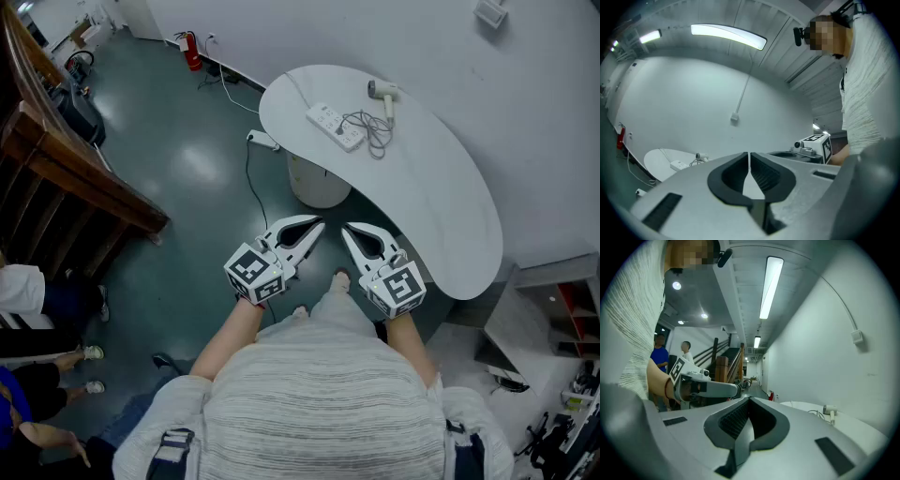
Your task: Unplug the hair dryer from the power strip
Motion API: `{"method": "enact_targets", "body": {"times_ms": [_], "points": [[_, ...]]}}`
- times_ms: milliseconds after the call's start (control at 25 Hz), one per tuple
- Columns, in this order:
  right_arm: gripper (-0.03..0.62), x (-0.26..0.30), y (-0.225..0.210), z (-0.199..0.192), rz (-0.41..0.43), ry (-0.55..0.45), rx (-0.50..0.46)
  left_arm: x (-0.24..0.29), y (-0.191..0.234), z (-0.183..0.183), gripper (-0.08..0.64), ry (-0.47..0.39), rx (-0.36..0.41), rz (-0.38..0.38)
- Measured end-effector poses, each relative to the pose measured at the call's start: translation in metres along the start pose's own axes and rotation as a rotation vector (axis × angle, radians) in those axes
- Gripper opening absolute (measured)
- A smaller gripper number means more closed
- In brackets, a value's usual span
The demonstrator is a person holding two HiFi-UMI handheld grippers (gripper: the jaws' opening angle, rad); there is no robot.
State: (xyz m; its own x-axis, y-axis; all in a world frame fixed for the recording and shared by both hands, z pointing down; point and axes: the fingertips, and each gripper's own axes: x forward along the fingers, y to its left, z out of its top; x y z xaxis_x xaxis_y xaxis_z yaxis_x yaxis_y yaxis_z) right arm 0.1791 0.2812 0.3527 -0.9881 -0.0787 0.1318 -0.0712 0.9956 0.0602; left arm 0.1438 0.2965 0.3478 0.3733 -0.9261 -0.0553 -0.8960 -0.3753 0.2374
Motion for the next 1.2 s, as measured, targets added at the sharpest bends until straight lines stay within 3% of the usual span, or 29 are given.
{"method": "enact_targets", "body": {"times_ms": [400,760,1040,1200], "points": [[0.025,0.016,-0.047,-0.002,0.031,-0.009,0.000,0.043,0.024,0.001,0.017,0.007,-0.006,0.017],[0.026,0.033,-0.122,-0.001,0.119,-0.023,0.018,0.114,0.067,0.003,0.017,0.006,-0.041,0.057],[0.026,0.043,-0.168,0.005,0.193,-0.037,0.024,0.153,0.087,0.013,0.017,0.012,-0.016,0.108],[0.028,0.053,-0.187,0.002,0.193,-0.010,0.024,0.160,0.098,0.010,0.017,0.052,0.007,0.146]]}}
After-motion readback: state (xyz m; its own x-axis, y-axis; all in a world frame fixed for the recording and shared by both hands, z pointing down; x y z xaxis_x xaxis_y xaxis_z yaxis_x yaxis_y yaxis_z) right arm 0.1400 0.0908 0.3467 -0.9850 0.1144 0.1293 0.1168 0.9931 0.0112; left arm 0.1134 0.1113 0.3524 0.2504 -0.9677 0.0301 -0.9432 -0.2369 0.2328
